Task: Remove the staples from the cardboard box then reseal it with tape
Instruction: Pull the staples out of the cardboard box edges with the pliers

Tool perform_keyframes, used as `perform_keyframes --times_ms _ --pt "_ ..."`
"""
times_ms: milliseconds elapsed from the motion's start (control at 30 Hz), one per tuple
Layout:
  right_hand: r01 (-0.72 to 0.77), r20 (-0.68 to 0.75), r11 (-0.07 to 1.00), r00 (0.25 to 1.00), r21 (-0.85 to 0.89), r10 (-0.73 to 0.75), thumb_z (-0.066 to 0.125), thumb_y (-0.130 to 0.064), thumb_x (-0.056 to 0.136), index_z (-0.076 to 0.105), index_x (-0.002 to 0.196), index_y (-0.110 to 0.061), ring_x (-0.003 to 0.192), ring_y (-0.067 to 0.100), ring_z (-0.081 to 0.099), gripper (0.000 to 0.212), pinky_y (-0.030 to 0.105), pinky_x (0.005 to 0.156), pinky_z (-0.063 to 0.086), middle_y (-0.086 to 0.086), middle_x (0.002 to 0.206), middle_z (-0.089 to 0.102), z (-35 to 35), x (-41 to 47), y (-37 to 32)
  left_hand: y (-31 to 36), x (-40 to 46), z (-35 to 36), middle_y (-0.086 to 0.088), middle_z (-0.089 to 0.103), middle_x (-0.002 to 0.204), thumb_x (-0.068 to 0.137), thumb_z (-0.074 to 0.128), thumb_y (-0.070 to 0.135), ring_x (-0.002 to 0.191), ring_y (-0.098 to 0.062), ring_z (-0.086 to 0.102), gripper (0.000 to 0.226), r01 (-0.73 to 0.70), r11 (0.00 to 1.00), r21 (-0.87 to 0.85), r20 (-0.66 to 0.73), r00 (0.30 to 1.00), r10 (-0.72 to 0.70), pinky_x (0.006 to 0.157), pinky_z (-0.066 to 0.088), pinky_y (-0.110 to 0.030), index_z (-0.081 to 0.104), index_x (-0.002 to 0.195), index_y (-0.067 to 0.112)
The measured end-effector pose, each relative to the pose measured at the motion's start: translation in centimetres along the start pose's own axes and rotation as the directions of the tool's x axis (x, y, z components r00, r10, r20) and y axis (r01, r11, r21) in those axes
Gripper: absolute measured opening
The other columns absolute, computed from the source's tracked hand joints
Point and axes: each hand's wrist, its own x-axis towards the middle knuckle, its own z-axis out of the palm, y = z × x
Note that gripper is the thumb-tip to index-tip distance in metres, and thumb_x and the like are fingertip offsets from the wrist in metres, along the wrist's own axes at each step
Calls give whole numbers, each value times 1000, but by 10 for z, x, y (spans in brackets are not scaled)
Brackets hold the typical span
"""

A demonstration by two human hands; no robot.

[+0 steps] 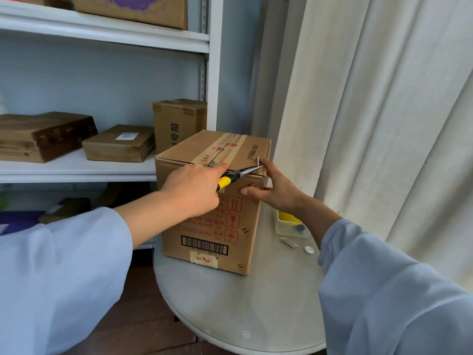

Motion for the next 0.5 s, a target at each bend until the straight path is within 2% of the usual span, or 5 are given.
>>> perform_keyframes --times_ms 233,333,433,500 --pt "-12 -5 1000 1000 -10 12 75 -46 76 16 149 -34 132 29 43 94 49 111 36 4 145 43 1 -3 -4 2 -3 6 -8 45 144 90 48 18 111 -29 59 73 14 1000 11 -35 999 -14 74 54 -37 13 151 35" --pt "-6 -1 1000 1000 -3 6 74 -43 78 15 149 -32 133 28 42 93 46 112 34 4 146 42 -1 -4 -6 1 -1 5 -7 46 143 92 47 20 108 -27 60 71 12 999 39 -21 1000 -11 67 51 -34 10 151 34" --pt "-7 11 1000 1000 1 7 73 -40 80 13 151 -29 136 27 39 93 42 113 33 4 148 39 -2 -4 -8 -5 5 -2 -5 48 140 92 48 24 102 -24 59 70 -37 993 116 1 999 37 60 46 -31 11 150 36" --pt "-9 18 1000 1000 9 8 72 -38 81 12 151 -26 136 27 38 93 40 112 33 4 149 37 -2 -6 -9 -8 11 -10 -6 51 134 90 51 24 103 -24 56 71 -100 975 200 -5 995 103 65 49 -32 13 150 32"
